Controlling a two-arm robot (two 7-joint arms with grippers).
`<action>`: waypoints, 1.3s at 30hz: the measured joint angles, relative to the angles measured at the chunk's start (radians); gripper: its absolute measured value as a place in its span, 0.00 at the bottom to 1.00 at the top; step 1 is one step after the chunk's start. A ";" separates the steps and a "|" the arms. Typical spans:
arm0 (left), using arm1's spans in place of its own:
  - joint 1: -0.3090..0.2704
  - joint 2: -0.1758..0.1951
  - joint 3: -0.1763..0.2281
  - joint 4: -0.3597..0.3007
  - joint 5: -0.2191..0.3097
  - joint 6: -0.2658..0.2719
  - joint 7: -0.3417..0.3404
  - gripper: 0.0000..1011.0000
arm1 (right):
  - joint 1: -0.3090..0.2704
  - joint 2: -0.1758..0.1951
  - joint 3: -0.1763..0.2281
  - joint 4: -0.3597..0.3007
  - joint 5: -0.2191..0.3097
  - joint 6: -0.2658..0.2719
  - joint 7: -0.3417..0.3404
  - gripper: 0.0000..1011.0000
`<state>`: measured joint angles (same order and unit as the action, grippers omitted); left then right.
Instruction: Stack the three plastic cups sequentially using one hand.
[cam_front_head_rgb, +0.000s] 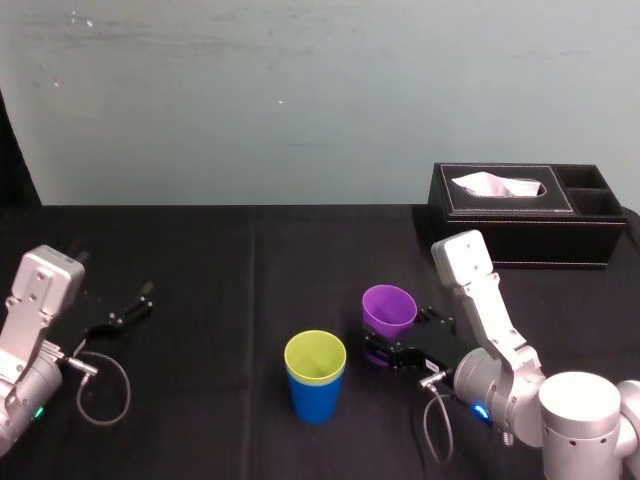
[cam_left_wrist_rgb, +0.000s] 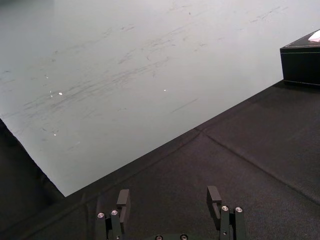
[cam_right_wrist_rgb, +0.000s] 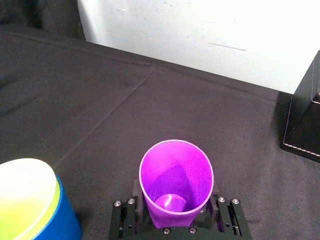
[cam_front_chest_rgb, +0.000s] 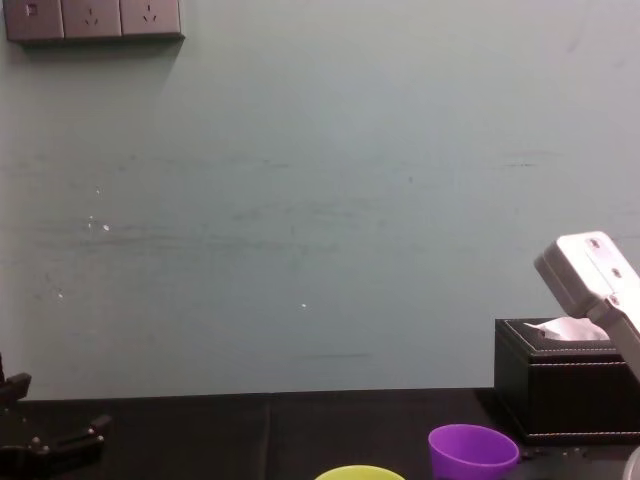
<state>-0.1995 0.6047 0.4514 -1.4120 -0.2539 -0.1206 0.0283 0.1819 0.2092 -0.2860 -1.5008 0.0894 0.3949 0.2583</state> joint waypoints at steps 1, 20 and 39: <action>0.000 0.000 0.000 0.000 0.000 0.000 0.000 0.99 | 0.000 0.000 0.000 0.000 0.000 0.000 0.000 0.73; 0.000 0.000 0.000 0.000 0.000 0.000 0.000 0.99 | -0.012 0.037 0.007 -0.132 -0.020 0.035 0.013 0.72; 0.000 0.000 0.000 0.000 0.000 0.000 0.000 0.99 | -0.028 0.115 0.051 -0.340 0.103 0.107 0.122 0.72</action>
<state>-0.1995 0.6047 0.4514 -1.4120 -0.2539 -0.1205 0.0283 0.1539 0.3237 -0.2347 -1.8404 0.1922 0.5022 0.3801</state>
